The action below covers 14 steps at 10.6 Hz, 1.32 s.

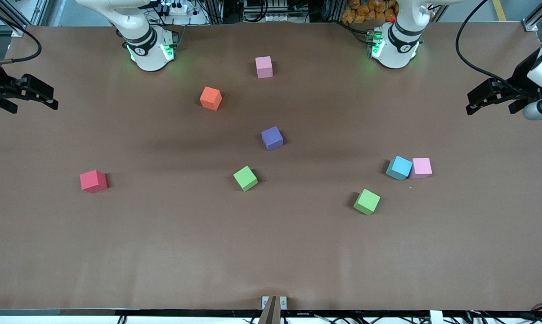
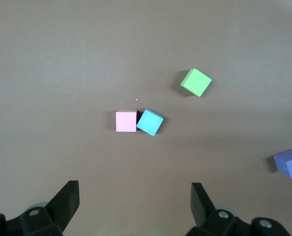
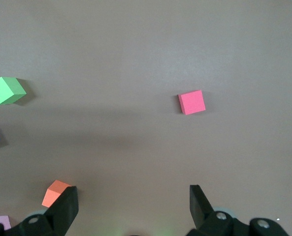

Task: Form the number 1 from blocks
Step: 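Move the left gripper toward the purple cube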

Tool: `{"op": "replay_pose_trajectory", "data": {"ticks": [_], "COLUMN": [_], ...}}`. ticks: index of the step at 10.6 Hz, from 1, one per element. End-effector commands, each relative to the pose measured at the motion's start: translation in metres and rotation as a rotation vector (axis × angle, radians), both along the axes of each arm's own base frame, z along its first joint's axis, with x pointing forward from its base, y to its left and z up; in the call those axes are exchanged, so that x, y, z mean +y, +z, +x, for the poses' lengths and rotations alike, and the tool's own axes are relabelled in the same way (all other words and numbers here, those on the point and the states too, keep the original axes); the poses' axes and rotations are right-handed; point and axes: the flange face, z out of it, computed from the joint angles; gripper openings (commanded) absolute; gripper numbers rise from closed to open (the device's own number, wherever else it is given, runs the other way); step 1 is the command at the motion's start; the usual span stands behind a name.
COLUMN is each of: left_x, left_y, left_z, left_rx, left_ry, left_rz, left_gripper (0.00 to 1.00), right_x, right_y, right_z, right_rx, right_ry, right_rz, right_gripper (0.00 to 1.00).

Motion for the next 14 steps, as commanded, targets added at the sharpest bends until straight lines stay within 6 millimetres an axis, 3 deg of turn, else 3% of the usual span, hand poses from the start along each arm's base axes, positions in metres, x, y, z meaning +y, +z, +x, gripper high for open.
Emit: {"op": "replay_pose_trajectory", "data": {"ticks": [1,5,8,10,11,14], "left_x": [0.002,-0.004,-0.1,-0.161,-0.193,-0.254], "left_y": [0.002,-0.004,-0.034,-0.065,-0.086,-0.155], "left_z": [-0.004,-0.004,-0.016,-0.027,-0.039,-0.057], "left_rx": [-0.003,0.012,0.084,0.14,0.14,0.123], "left_ry": [-0.024,-0.032,-0.022,-0.009,-0.002,0.042], "left_rz": [0.019,0.006,-0.034,-0.045,-0.039,-0.056], "left_gripper": [1.0,1.0,1.0,1.0,1.0,1.0], "right_x": [0.0,0.001,0.001,0.001,0.001,0.001], "right_y": [0.001,0.001,-0.002,-0.002,-0.002,-0.002], "right_z": [-0.006,-0.006,-0.006,-0.006,-0.006,-0.006], "right_rx": [0.002,0.003,0.009,0.011,0.011,0.011], "right_ry": [0.006,0.007,0.007,0.007,0.007,0.007], "right_rz": [0.014,0.014,0.014,0.014,0.014,0.014], "right_gripper": [1.0,1.0,1.0,1.0,1.0,1.0]}}
